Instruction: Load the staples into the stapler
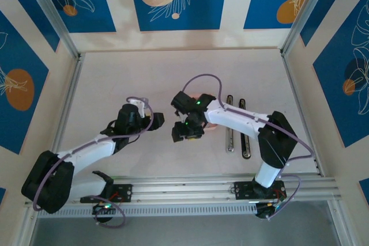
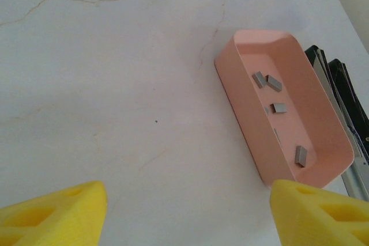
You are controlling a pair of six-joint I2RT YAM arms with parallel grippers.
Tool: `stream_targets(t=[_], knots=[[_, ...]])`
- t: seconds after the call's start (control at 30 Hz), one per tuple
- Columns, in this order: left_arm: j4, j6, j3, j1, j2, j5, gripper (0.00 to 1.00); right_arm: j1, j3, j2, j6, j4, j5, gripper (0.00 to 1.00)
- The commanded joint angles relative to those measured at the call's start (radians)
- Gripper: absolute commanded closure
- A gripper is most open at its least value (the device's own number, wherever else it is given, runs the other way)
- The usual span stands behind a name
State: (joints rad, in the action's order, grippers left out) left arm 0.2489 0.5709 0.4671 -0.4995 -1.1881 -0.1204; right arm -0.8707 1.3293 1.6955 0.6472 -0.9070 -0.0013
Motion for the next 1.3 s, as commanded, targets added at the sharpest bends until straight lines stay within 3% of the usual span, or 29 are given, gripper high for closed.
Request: stream_targets(t=[0.0, 0.23, 0.53, 0.8, 1.27], knots=[[-0.032, 0.011, -0.012, 0.009, 0.034, 0.028, 0.26, 0.075, 0.046, -0.023, -0.053, -0.046, 0.024, 0.43], [-0.07, 0.018, -0.003, 0.009, 0.037, 0.094, 0.26, 0.18, 0.142, 0.129, -0.193, -0.026, -0.002, 0.37], [-0.113, -0.005, 0.055, 0.01, -0.036, 0.13, 0.25, 0.199, 0.21, 0.311, -0.238, -0.024, -0.061, 0.35], [-0.098, -0.006, 0.065, 0.011, -0.066, 0.111, 0.25, 0.155, 0.127, 0.288, -0.178, 0.03, -0.132, 0.37], [-0.071, 0.01, -0.017, 0.01, 0.017, 0.118, 0.25, 0.027, 0.035, 0.198, 0.002, 0.163, -0.2, 0.4]])
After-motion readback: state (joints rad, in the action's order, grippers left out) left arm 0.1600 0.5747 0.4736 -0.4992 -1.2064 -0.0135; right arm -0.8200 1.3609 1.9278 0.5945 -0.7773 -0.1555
